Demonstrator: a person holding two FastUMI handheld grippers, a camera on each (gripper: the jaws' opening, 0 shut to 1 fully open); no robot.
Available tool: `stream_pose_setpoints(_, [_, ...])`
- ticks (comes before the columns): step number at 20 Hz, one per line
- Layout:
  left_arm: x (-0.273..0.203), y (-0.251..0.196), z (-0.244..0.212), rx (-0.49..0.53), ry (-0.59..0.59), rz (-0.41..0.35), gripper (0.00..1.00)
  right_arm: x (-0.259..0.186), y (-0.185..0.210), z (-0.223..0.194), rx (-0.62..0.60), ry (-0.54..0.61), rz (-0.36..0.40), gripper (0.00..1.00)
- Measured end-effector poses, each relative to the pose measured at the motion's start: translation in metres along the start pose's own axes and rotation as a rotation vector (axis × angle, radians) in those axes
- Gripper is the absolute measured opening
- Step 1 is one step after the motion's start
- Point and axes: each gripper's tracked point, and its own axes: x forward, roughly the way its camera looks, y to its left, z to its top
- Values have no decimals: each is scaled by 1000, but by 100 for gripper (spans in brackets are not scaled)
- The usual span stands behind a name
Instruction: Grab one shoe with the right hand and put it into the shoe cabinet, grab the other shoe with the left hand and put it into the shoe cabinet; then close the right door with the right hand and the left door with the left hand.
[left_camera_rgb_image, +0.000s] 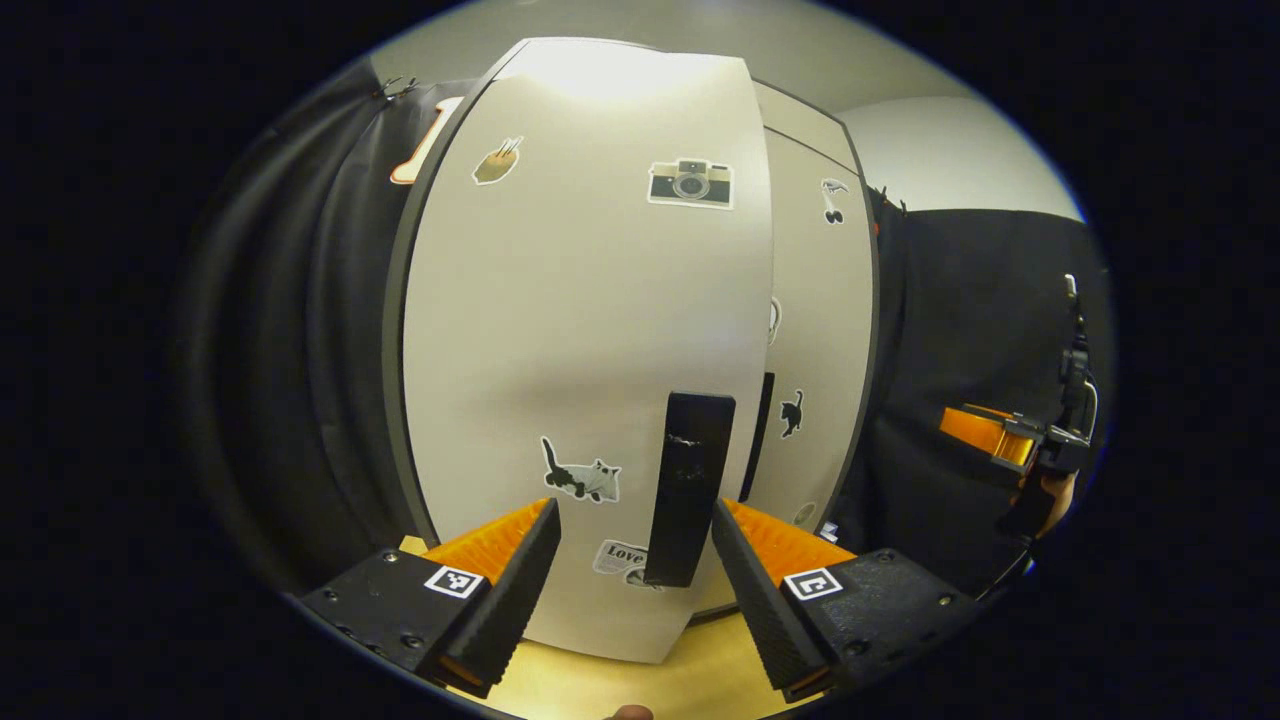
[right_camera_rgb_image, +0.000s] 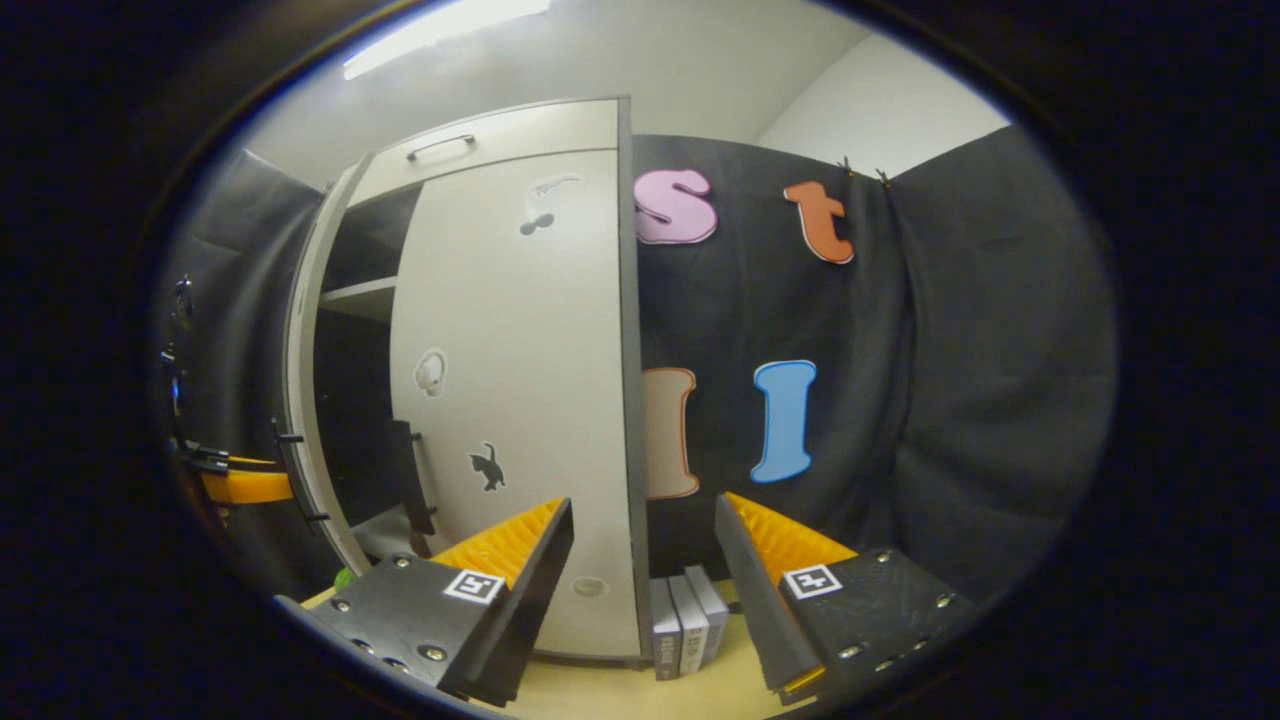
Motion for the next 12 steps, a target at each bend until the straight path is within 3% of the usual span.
stream_pose_setpoints(2, [1, 0, 0, -18, 1, -2, 89, -4, -8, -2, 15, 7, -15, 84])
stream_pose_setpoints(3, [2, 0, 0, -20, 2, -4, 94, -6, -11, -3, 21, 8, -21, 86])
stream_pose_setpoints(12, [9, -1, 0, -4, 8, 14, 99, -22, -41, -2, 19, 11, -73, 84])
